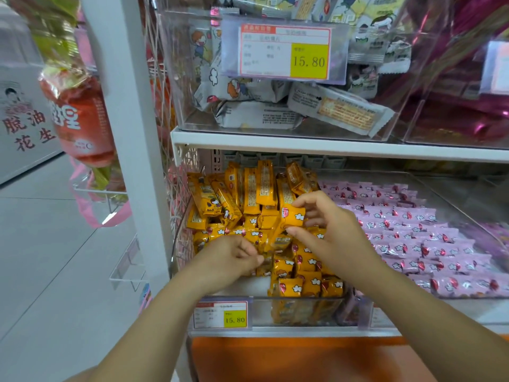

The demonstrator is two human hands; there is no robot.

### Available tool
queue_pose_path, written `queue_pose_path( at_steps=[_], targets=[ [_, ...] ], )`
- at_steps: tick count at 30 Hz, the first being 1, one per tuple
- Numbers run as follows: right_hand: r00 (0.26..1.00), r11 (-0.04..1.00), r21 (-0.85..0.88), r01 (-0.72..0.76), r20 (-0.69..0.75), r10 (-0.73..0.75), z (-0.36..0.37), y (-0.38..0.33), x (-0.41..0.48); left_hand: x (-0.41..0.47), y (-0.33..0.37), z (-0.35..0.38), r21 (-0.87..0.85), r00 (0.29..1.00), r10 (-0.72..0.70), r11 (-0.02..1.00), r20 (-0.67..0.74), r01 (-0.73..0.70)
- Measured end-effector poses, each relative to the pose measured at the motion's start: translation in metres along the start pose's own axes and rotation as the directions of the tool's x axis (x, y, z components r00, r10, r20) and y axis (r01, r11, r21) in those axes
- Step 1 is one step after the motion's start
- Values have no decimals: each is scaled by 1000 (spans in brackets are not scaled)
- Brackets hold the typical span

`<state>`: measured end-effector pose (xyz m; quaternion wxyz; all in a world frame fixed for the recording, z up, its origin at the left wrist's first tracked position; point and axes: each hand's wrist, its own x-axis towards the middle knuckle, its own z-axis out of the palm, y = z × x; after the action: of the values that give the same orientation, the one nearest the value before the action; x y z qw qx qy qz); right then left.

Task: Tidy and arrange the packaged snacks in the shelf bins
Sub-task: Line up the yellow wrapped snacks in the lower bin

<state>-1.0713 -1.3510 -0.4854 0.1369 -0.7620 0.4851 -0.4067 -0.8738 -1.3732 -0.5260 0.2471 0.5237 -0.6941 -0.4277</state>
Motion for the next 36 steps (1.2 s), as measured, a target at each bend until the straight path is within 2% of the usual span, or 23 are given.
queue_pose_path(
  at_steps=[3, 8, 13, 20, 22, 25, 28, 32, 36],
  targets=[
    [1000, 999, -39, -10, 0, 10, -5, -1, 1, -3, 1, 6, 75, 991, -56, 996, 124, 47],
    [984, 979, -202, -15, 173, 51, -1, 5, -2, -4, 5, 9, 49, 967, -103, 994, 234, 94],
    [956, 876, -437, 204, 282, -82, 8, 14, -2, 0, 1, 10, 109, 930, -120, 990, 348, 87],
    [896, 744, -603, 289, 443, 10, 11, 16, -1, 5, -1, 7, 90, 891, -150, 988, 429, 122],
    [872, 701, -635, 325, 487, 37, 13, 16, -1, 5, -3, 8, 127, 900, -145, 987, 412, 101],
    [851, 690, -640, 338, 521, 66, 13, 17, 1, 6, -5, 10, 95, 910, -136, 990, 392, 107],
    [847, 734, -607, 306, 526, 81, 9, 12, 3, 6, -5, 10, 112, 908, -134, 989, 396, 97],
    [925, 838, -510, 195, 380, 15, 3, -10, 12, -3, 1, 3, 165, 929, -94, 986, 358, 36],
    [963, 924, -361, 129, 268, -30, 20, -30, 29, -31, 10, -23, -25, 981, 28, 999, 194, -24]
  ],
)
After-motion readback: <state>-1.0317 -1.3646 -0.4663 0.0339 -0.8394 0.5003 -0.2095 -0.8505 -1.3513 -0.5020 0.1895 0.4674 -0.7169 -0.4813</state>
